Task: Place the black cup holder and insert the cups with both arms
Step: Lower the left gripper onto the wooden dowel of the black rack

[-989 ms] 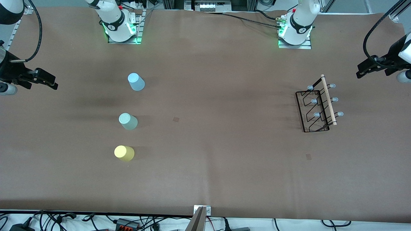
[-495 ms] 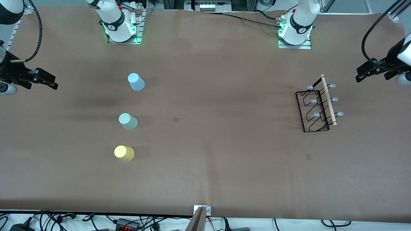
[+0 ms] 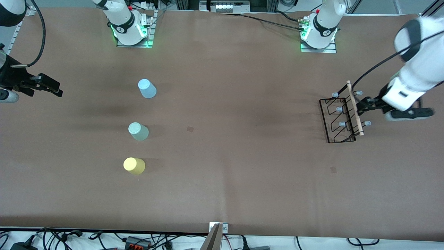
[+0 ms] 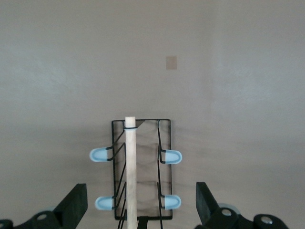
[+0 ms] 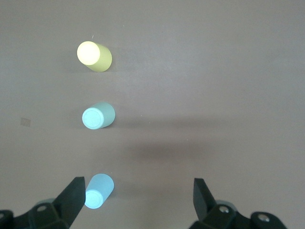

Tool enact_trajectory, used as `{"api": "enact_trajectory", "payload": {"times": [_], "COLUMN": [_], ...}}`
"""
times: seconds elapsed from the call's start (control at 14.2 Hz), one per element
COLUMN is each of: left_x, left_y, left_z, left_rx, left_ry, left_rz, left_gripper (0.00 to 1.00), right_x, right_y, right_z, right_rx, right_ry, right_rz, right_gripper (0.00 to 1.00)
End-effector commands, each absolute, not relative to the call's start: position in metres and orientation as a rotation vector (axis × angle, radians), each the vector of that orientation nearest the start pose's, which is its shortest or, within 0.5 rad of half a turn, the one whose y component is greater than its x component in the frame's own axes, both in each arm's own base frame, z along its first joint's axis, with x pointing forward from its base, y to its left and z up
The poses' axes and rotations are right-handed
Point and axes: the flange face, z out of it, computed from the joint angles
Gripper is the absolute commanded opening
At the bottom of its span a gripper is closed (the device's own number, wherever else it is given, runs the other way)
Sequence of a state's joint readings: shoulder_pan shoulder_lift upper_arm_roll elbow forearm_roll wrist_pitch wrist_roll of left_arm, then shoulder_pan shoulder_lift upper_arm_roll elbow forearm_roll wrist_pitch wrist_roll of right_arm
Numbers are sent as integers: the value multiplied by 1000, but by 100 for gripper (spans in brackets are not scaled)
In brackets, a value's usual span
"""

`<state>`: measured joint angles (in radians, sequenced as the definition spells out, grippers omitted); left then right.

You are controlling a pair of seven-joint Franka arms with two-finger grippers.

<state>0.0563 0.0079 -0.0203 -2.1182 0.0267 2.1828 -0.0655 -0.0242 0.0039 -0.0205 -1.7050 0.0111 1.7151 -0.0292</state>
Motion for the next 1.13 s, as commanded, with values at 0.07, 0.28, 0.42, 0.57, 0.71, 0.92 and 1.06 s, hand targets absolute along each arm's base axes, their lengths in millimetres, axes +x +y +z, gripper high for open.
{"api": "enact_trajectory", "payload": {"times": [0.07, 0.28, 0.42, 0.57, 0.71, 0.92, 1.06], "left_x": [532, 525, 518, 513, 511, 510, 508], "left_y": [30, 41, 56, 55, 54, 53, 51], "left_z": [377, 364, 357, 353, 350, 348, 346], "left_rx": [-3130, -3129, -3125, -3126, -3129, -3135, -3143], "left_ry": [-165, -170, -212, -213, -214, -222, -231], "left_rz": [-106, -98, -93, -77, -67, -58, -47], "left_gripper": [100, 100, 100, 94, 88, 80, 74], "right_x": [557, 557, 557, 557, 557, 558, 558], "right_y": [-23, -23, -23, -23, -23, -23, -23], "right_z": [578, 577, 577, 578, 578, 579, 578], "right_rx": [-3142, -3142, -3140, -3140, -3140, -3140, -3142], "right_ry": [24, 24, 24, 24, 24, 24, 24], "right_rz": [-19, -17, -17, -19, -19, -27, -27], "right_gripper": [100, 100, 100, 100, 100, 100, 100]}}
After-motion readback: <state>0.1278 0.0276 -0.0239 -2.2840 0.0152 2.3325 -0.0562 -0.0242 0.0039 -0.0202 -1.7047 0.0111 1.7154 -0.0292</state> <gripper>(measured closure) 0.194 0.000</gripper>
